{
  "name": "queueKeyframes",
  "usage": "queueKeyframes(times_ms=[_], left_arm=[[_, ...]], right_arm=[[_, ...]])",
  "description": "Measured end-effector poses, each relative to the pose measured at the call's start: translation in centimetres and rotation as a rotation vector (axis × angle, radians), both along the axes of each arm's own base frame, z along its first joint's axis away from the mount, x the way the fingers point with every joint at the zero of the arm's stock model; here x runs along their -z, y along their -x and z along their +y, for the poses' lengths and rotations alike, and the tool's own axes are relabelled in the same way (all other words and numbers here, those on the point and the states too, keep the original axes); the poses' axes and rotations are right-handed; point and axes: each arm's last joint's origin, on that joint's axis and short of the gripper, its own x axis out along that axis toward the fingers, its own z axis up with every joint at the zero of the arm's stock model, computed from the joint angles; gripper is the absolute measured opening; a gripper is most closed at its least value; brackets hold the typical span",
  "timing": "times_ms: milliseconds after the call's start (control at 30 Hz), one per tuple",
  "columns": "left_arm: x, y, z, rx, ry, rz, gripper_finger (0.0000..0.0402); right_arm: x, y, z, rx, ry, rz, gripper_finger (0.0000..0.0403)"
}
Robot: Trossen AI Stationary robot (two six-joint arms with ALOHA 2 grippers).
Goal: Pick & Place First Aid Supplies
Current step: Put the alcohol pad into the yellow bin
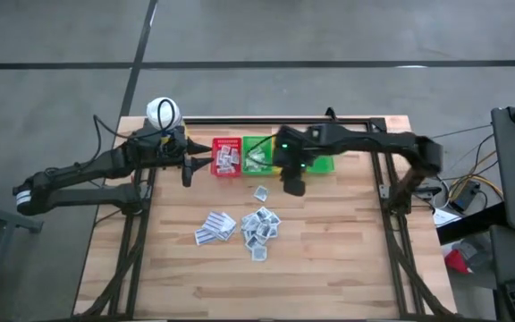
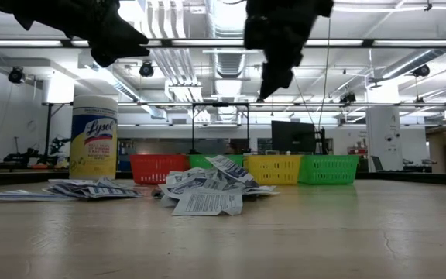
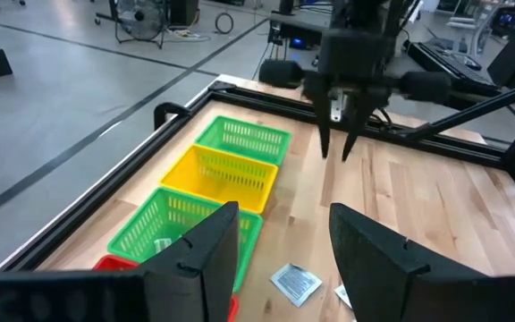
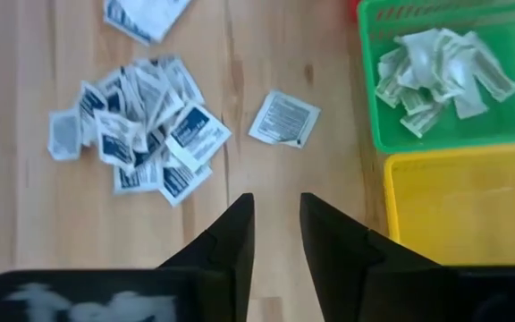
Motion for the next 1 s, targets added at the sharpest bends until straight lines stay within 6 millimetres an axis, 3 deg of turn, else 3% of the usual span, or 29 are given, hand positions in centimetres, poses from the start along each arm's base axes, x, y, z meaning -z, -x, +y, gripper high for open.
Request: queueKeyframes(times_ms=[233, 467, 733, 1000], left_arm=[[0.0, 0.0, 0.0, 0.0, 0.023, -0.006, 0.0175], [0.0, 0.0, 0.0, -0.009, 0.071, -0.017, 0.0175], [-0.1, -0.1, -0.1, -0.01, 0.101, -0.032, 0.0175], [-0.1, -0.2, -0.5, 0.011, 0.127, -0.036, 0.0175]], right_arm=[[0.3, 4.7, 1.5, 0.088, -0.023, -0.159, 0.0075], [1.8, 7.7, 2.0, 0.224, -0.067, -0.348, 0.008], [4.0, 9.9, 2.5, 0.289, -0.121, -0.405, 0.0076], [5.5, 10.3, 2.6, 0.287, -0.12, -0.429, 0.0069]])
